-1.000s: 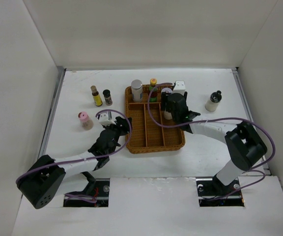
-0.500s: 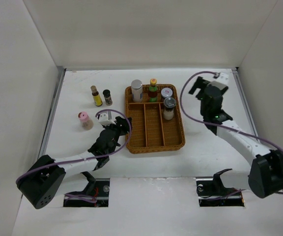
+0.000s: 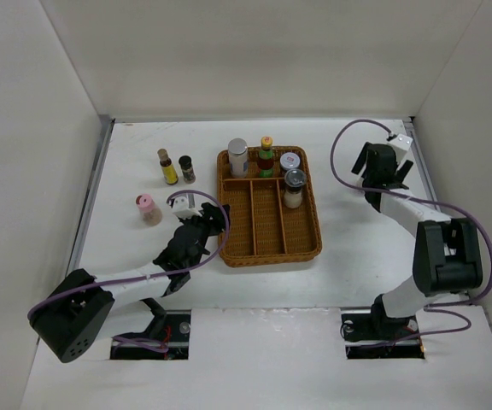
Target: Organize the condiment bottles
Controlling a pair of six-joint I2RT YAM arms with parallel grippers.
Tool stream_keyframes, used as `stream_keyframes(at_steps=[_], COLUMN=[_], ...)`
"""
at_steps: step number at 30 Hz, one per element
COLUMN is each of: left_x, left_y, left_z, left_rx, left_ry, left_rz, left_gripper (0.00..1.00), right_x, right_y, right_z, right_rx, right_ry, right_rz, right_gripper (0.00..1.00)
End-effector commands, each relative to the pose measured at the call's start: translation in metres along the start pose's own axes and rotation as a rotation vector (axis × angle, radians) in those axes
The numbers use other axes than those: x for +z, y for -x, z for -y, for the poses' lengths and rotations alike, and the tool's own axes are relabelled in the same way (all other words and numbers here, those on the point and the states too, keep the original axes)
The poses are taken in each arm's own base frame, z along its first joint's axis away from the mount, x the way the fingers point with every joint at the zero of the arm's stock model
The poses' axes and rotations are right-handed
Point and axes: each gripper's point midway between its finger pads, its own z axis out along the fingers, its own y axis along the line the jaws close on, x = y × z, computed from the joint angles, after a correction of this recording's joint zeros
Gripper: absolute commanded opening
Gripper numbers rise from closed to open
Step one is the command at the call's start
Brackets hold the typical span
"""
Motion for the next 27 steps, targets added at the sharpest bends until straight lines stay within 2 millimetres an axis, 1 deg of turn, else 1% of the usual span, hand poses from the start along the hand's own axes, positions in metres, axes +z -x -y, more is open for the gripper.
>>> stream_keyframes(at_steps=[1,5,9,12,13,15,16,18,19,22,25,27], left_x=[0.004,0.003,0.004,0.004,0.005,0.005,0.004,0.004,0.005,0.005,0.005,0.005], left_y=[0.015,0.015,0.016,0.016,0.016,0.016,0.016,0.016,0.015,0.014,0.014,0.012], left_z=[0.014,0.016,0.014,0.013,0.013,0.013,0.013,0.013,0.012,0.014,0.015,0.014], left_rx=[-0.040,-0.042,-0.042,-0.041,-0.041,-0.041,-0.042,-0.041,-0.039,-0.038,-0.039,-0.037], left_ry=[-0.041,-0.048,-0.042,-0.039,-0.037,-0.038,-0.041,-0.039,-0.035,-0.039,-0.043,-0.040], left_rz=[0.044,0.046,0.048,0.049,0.049,0.048,0.049,0.049,0.045,0.042,0.041,0.038], left_gripper=[0.56,0.56,0.56,0.56,0.56,0.56,0.56,0.56,0.56,0.56,0.56,0.56], right_x=[0.011,0.023,0.033,0.034,0.034,0.034,0.030,0.016,0.002,-0.050,-0.108,-0.141], right_y=[0.033,0.030,0.027,0.023,0.023,0.022,0.026,0.038,0.047,0.070,0.076,0.071], right_z=[-0.019,-0.025,-0.025,-0.028,-0.027,-0.024,-0.023,-0.017,-0.018,-0.029,-0.041,-0.051], right_rx=[0.060,0.057,0.061,0.052,0.053,0.050,0.055,0.085,0.102,0.132,0.139,0.130], right_ry=[0.077,0.086,0.082,0.091,0.089,0.078,0.075,0.075,0.087,0.151,0.254,0.340], right_rz=[0.055,0.045,0.032,0.017,0.015,0.006,0.016,0.056,0.089,0.178,0.235,0.234], right_gripper=[0.98,0.93,0.81,0.75,0.71,0.59,0.52,0.48,0.47,0.47,0.48,0.48])
